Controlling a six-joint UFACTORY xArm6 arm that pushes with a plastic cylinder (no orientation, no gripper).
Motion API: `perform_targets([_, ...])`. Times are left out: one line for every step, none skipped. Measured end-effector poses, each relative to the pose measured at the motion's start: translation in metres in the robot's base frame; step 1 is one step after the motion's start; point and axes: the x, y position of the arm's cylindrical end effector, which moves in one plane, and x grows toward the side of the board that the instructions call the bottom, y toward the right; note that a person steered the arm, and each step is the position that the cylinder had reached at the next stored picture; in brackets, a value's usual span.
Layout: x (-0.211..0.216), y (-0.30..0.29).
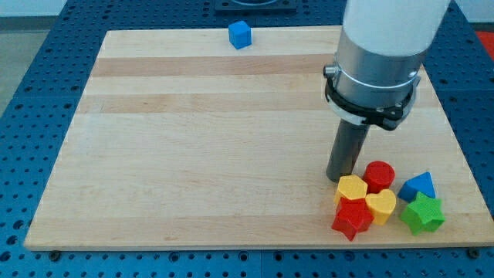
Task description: Push the blue cube to the top of the red circle
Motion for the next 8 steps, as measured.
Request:
perform_targets([-0.014, -0.008])
perform_targets([-0.060, -0.018])
perform_targets([-0.126, -0.015])
perform_targets([-0.211, -0.014])
perform_targets([-0.278, -0.034])
perform_targets([-0.335, -0.066])
perform_targets([-0.338, -0.084])
perform_targets([-0.339, -0.158])
